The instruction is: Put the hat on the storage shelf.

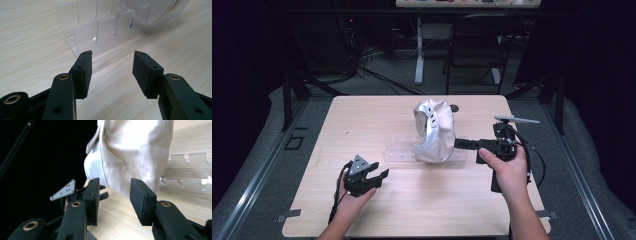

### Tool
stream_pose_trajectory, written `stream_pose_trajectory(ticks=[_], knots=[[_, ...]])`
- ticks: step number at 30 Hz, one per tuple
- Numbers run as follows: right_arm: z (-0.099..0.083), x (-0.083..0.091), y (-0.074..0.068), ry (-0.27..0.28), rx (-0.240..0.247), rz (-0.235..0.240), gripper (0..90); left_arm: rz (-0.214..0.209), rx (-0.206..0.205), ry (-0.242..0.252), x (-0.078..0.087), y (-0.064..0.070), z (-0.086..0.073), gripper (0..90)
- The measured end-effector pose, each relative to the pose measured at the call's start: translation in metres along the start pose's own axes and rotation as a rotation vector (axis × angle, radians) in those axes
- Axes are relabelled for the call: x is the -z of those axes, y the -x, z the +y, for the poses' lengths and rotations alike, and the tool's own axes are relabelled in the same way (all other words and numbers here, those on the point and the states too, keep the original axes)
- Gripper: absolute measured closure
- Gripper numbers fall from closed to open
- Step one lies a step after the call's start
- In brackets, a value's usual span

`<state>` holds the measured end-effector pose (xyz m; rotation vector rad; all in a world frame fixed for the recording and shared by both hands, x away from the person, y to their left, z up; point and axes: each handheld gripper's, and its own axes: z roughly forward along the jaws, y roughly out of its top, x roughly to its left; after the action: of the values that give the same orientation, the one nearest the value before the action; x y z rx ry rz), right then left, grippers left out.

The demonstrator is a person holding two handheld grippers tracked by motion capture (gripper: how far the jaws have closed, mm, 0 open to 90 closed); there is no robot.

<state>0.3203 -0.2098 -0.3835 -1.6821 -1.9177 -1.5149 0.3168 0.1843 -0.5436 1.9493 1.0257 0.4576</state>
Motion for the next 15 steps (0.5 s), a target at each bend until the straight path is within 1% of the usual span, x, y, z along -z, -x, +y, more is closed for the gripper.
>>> stream_pose_trajectory(ticks=[1,2,5,7,9,13,15], knots=[[-0.005,0.000,0.000,0.007,0.008,-0.016,59.2,-0.002,0.000,0.000,0.000,0.000,0.000,50.7],[-0.007,0.001,0.000,0.009,0.014,-0.019,58.8,-0.002,0.000,0.000,0.000,0.000,0.000,50.6],[-0.020,0.002,0.005,0.010,0.007,-0.005,57.8,-0.001,0.001,0.000,0.000,0.000,0.000,50.5],[-0.027,0.003,0.010,0.020,0.004,-0.010,57.0,0.000,0.002,-0.002,0.000,0.000,0.000,50.5],[-0.036,0.003,0.016,0.027,0.005,-0.040,56.1,-0.002,-0.005,-0.003,0.000,0.000,0.000,50.5],[-0.051,0.003,0.032,0.029,-0.003,-0.078,56.0,-0.004,-0.002,-0.005,-0.001,0.002,0.000,50.5],[-0.059,0.003,0.039,0.032,0.007,-0.102,54.5,-0.004,-0.001,-0.006,-0.001,0.002,-0.001,50.5]])
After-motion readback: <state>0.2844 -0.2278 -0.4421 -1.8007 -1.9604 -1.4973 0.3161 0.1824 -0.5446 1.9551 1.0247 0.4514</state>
